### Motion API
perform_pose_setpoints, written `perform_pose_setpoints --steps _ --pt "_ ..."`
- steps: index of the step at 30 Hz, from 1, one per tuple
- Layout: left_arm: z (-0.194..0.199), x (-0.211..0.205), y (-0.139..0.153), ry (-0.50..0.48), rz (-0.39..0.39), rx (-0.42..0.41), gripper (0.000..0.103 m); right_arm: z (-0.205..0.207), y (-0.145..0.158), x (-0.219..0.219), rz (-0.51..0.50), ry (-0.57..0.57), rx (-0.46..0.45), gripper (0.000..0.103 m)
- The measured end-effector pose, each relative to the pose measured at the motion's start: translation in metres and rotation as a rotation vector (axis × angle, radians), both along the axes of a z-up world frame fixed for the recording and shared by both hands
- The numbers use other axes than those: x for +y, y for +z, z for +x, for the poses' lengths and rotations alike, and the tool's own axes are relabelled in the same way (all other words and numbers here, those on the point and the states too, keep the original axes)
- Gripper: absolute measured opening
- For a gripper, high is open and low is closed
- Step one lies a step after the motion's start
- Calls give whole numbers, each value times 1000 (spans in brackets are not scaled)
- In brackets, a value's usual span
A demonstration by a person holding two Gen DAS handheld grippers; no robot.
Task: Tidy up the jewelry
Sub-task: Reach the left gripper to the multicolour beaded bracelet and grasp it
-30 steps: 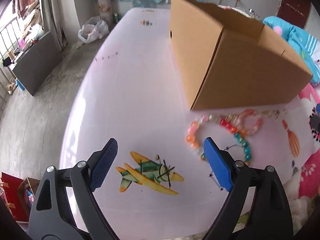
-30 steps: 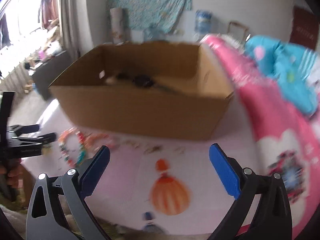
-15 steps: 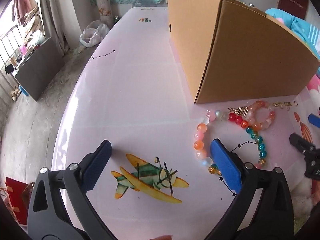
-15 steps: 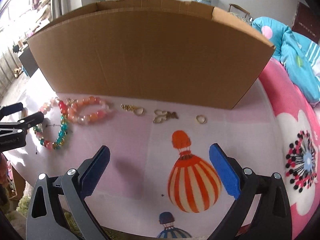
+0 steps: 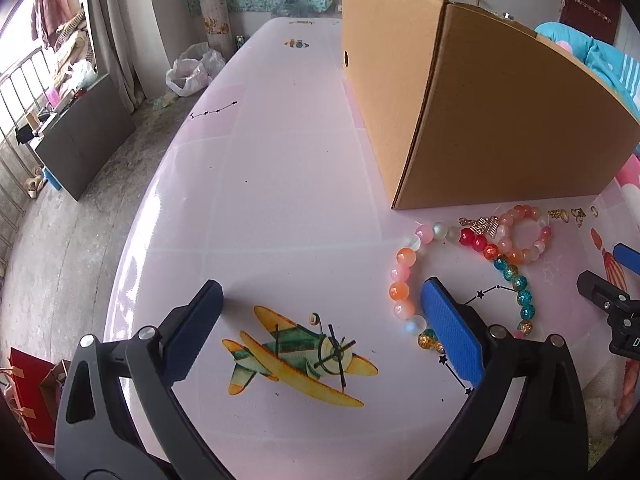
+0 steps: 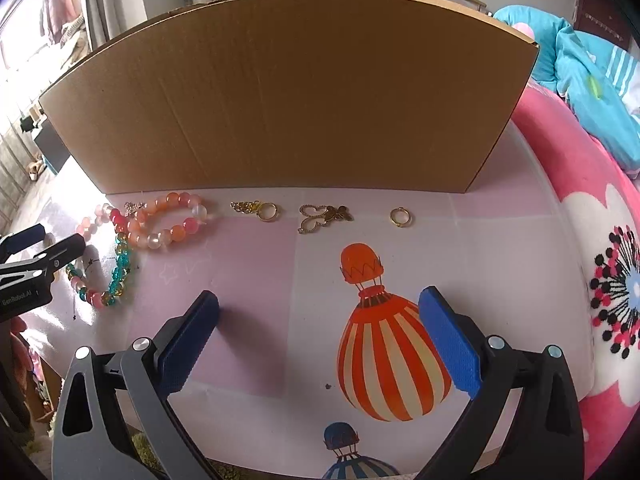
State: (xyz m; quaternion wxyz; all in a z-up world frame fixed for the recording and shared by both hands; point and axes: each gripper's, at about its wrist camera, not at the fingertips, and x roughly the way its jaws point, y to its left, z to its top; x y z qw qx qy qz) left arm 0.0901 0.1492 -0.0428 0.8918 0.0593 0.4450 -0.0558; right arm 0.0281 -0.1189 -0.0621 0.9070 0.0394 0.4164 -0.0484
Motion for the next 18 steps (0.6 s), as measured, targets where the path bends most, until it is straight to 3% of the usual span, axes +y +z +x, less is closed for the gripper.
perform_pose_setpoints --steps 11,14,18 --pt "-13 -2 3 -56 1 7 96 -4 -1 6 -2 0 -8 97" --pt "-16 -2 8 -62 14 -24 96 -5 -1 7 -3 -1 -12 97" --pt "-29 0 24 -100 -85 -98 94 -6 -2 8 -4 -1 -17 97"
